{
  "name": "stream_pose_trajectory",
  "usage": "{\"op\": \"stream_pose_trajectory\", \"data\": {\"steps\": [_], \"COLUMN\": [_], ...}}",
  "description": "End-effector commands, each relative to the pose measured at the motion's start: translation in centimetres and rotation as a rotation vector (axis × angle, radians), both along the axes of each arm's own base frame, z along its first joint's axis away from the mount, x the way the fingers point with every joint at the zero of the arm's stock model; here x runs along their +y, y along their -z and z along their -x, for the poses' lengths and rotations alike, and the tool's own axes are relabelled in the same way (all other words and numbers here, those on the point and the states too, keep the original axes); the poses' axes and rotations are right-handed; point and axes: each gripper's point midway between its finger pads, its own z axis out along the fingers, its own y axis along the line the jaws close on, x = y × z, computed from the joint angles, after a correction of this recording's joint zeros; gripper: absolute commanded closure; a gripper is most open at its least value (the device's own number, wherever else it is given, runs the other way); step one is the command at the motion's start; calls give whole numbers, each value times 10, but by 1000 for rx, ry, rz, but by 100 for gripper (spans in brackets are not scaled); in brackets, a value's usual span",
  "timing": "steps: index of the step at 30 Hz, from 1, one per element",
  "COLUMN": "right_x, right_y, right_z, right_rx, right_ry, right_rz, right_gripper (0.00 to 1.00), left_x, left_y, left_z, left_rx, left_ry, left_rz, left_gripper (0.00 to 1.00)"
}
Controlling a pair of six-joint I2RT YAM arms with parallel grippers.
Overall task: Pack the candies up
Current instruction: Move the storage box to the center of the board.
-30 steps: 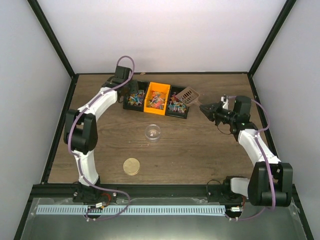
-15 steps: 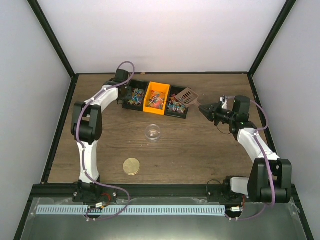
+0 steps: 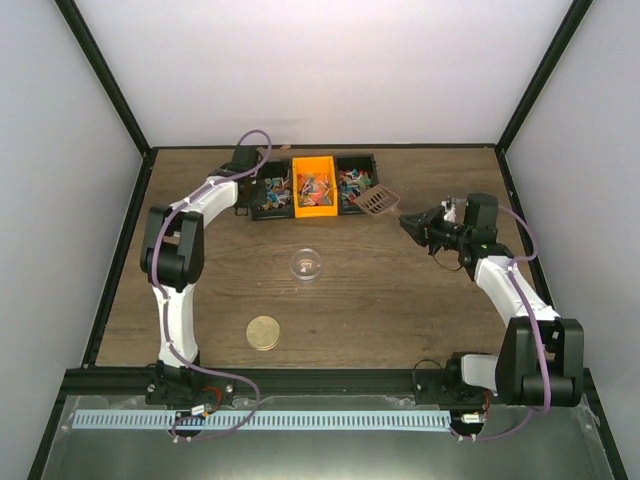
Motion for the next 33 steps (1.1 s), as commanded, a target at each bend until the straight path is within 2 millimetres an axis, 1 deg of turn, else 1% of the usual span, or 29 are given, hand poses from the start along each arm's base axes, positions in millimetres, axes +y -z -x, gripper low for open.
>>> {"op": "stream_pose_trajectory", "data": {"steps": [1,3,7,11,14,16,20,23,26,30,33], "right_x": [-5,-8,-15,-14,-14,-13,-2,7,15,13,10], "right_y": [-11,-14,-13,-19,-13,-6,2,7,7,3,7], "right_z": [-2,-3,-4,-4,0,5,2,-1,-5,-13,-13], "right_rx": [51,63,145,191,271,337,400,464,518,542,593], "right_ry": [69,99,166,199,232,264,297,318,329,377,397], "right_rz": [22,24,32,39,66,73,86,148,170,188,230], "right_gripper": [99,99,99,99,99,99,99,99,99,99,99], "left_x": [-20,-25,-32,-42,-50,-54,-58,-62,-65,-68,-70], "left_y": [-2,-3,-1,-3,5,11,17,16,14,19,24], "left_z": [35,44,66,90,107,114,121,121,121,121,124], "left_rx": [51,58,111,138,180,205,219,212,208,215,225], "left_ry": [4,6,-37,-114,-180,-185,-178,-164,-150,-131,-123], "left_rz": [75,84,108,106,111,107,98,121,135,146,158], "left_gripper": [93,93,95,96,96,96,95,94,94,94,94]}}
